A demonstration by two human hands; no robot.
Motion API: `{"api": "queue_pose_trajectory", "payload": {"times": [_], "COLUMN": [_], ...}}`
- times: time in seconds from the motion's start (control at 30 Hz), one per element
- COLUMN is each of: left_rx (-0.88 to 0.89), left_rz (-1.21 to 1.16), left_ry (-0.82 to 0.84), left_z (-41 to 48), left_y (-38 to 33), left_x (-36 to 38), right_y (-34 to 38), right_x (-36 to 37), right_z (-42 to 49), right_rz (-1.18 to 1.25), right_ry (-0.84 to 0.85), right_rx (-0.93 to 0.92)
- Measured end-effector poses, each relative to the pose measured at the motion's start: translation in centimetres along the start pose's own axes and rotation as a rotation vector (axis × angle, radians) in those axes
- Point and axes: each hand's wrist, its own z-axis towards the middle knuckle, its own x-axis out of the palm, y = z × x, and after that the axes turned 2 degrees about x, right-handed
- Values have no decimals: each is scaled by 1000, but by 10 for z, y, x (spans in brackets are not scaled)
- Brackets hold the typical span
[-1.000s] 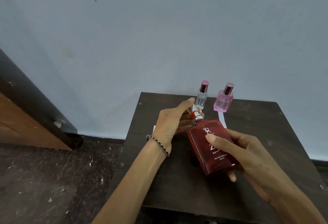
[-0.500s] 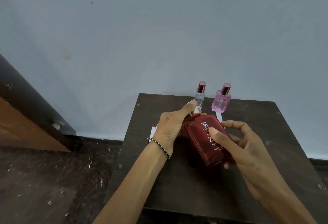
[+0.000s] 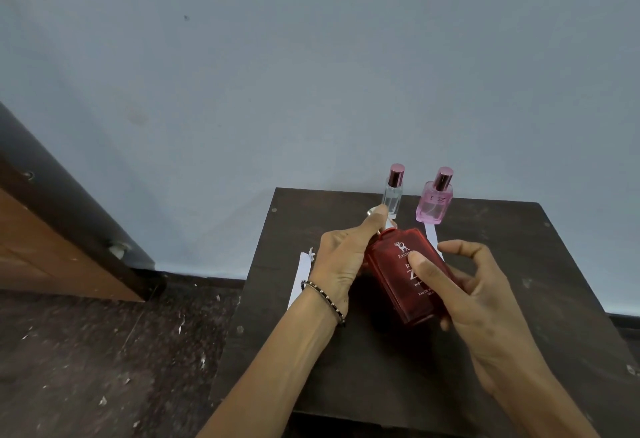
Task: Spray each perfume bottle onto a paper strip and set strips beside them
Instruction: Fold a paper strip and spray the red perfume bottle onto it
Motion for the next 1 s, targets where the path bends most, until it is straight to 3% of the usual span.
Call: {"api": "queue_pose_trajectory", "payload": {"times": [0.23,0.47,0.73,1.0], "left_rx": [109,147,236,357], "left_rz": [-10,-25,179,524], "left_ry": [-6,48,165,106], "left_z": [4,-2,-12,9], "left_y": [-9,-3,9,30], "left_x": [0,-1,22,100], "right_y": [5,8,2,-4], "right_x": [-7,-42,-73,-98], "right_z": [1,-3,-1,8], "right_rz": [20,36,154,289], "right_ry": [75,32,-91,-243], "right_rx": [-26,-55,-83,-123]}}
